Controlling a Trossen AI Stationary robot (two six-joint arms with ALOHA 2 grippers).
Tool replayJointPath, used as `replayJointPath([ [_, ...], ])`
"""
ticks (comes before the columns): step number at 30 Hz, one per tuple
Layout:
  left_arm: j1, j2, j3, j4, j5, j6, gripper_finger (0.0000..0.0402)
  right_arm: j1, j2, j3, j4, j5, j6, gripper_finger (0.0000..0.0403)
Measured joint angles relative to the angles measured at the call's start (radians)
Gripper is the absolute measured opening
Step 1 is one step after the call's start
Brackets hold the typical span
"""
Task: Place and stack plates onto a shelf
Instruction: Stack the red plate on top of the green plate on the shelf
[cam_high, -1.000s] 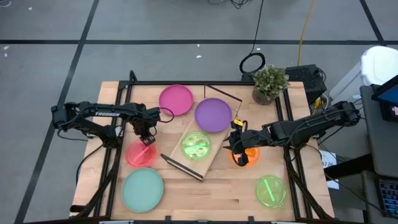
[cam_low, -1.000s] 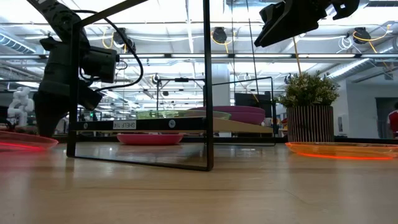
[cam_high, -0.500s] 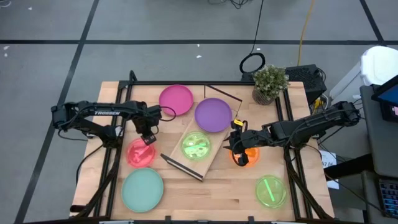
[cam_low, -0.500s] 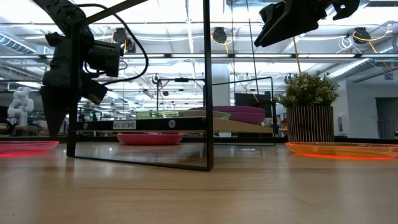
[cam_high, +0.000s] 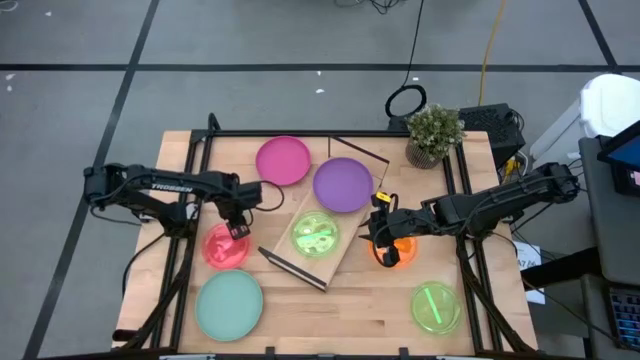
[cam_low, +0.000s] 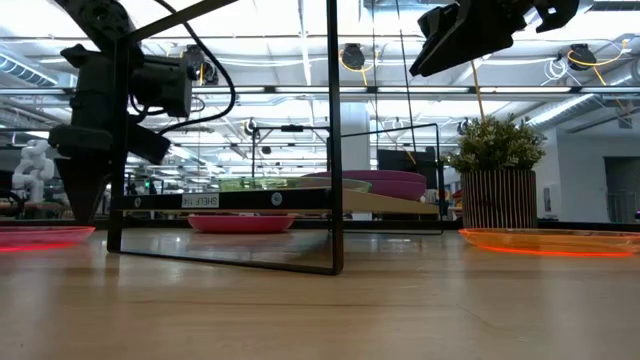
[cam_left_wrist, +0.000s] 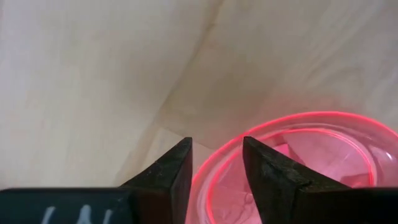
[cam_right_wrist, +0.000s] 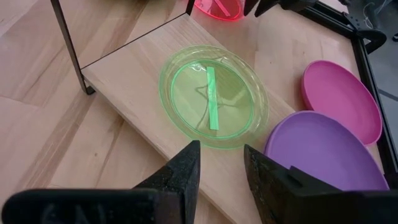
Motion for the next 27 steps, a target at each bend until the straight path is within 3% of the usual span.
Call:
replayJointPath([
  [8,-0.039,0.0,0.0,0.0,-0.039,-0.002,0.0206,0.0,0.0,0.0,0.0,0.0,-0.001,0.0107],
  [27,-0.045,0.001,-0.028,0.0,-0.044,-0.037,0.0209,0.0,0.0,0.0,0.0,0.0,0.0,0.0107],
])
